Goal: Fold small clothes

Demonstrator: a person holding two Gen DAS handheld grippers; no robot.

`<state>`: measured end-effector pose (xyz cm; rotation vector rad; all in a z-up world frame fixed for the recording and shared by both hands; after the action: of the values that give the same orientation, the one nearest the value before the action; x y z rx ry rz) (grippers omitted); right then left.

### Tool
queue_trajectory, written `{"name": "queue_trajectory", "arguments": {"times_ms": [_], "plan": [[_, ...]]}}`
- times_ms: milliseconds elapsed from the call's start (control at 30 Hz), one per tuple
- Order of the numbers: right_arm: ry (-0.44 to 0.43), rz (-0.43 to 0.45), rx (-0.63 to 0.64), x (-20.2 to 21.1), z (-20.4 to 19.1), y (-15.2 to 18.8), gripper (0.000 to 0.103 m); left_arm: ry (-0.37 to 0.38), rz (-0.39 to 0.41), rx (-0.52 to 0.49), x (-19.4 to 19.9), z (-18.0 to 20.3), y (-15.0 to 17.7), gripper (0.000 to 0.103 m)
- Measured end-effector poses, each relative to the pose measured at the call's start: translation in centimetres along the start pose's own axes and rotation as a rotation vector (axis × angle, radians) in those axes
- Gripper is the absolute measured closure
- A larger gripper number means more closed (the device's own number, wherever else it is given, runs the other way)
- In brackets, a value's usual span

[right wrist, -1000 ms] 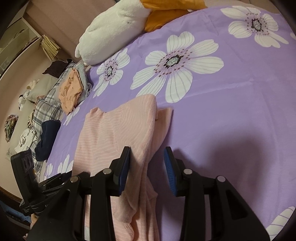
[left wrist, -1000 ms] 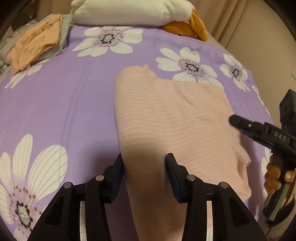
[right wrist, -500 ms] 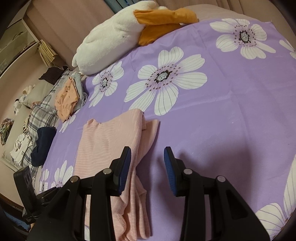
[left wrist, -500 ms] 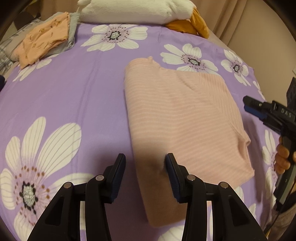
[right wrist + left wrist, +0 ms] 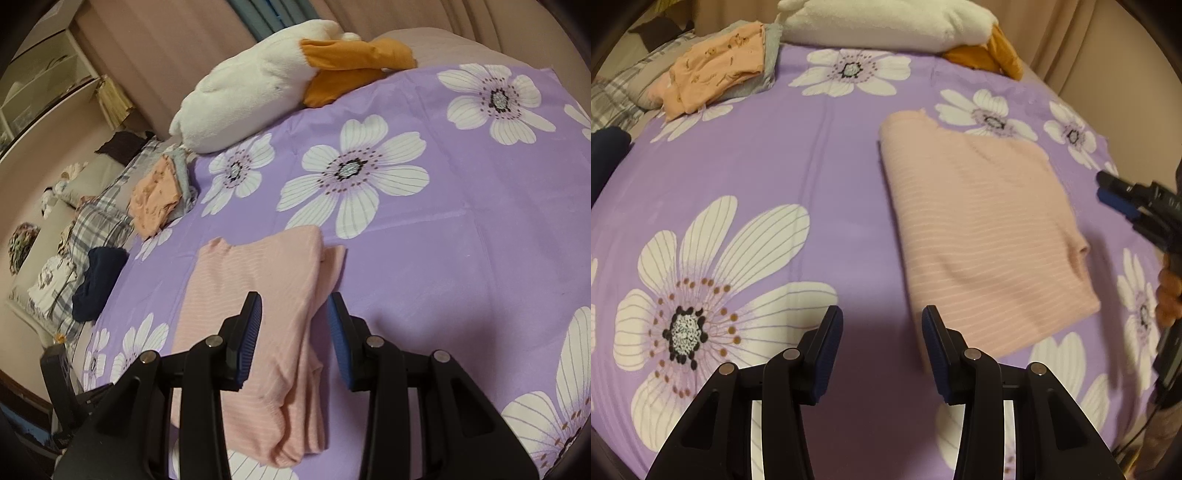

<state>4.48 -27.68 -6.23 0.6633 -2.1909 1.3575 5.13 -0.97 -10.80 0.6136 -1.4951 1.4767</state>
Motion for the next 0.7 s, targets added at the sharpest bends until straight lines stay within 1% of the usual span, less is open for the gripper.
{"name": "queue_trajectory", "arguments": {"times_ms": [100, 267, 333, 433, 500, 567, 633, 700], "plan": [[-0.017, -0.027, 0.027, -0.3, -1.2, 1.0, 0.066, 0.029, 0.016, -0.019, 0.2, 1.4, -0.5, 0.060], [-0.069, -0.084, 0.086, -0.5, -3.5, 3.6, 0.067, 0.075, 0.045, -0.072, 0.0, 4.2, -1.4, 0.060], [-0.081, -0.104, 0.114, -0.6, -4.2, 4.7, 0.067, 0.090, 0.048, -0.101, -0.3, 5.3, -1.3, 0.060], [-0.099, -0.147, 0.152, -0.7, -4.9, 6.9, 0.068, 0.089, 0.039, -0.139, -1.2, 6.2, -0.7, 0.060], [-0.083, -0.174, 0.173, -1.0, -4.8, 8.2, 0.069, 0.079, 0.024, -0.150, -1.8, 6.4, -0.2, 0.060], [-0.061, -0.200, 0.163, -1.6, -4.1, 9.0, 0.071, 0.058, 0.009, -0.160, -2.5, 6.4, 0.3, 0.060], [-0.029, -0.214, 0.153, -2.0, -3.2, 9.4, 0.075, 0.054, 0.013, -0.164, -2.5, 6.3, 0.7, 0.060], [-0.020, -0.220, 0.142, -2.1, -2.6, 9.6, 0.076, 0.050, 0.017, -0.171, -2.3, 6.3, 0.8, 0.060]]}}
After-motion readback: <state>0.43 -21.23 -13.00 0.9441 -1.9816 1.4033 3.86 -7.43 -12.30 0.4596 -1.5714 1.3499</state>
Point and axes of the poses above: each gripper's, at about its wrist camera, not at the fingertips, and x roughly against the way its jaws point, z to its right, y to its underside, the point moved 6 cm from there along -x, roughly the way its jaws point, and after that the axes turned 2 degrees about z, right-handed, at the moved point
